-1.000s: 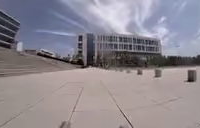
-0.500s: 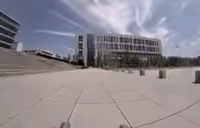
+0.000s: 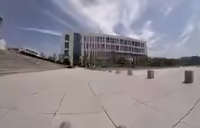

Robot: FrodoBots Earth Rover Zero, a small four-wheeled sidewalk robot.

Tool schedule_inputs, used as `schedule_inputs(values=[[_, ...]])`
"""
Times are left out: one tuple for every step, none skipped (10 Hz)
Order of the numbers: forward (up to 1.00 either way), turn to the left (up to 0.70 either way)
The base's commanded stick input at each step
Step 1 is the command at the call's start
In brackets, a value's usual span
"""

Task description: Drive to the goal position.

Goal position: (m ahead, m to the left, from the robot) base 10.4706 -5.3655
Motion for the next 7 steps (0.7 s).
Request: schedule_inputs(values=[[0.7, -0.35], [0.7, 0.0], [0.7, 0.0], [0.7, 0.0], [0.7, 0.0], [0.7, 0.0], [0.7, 0.0]])
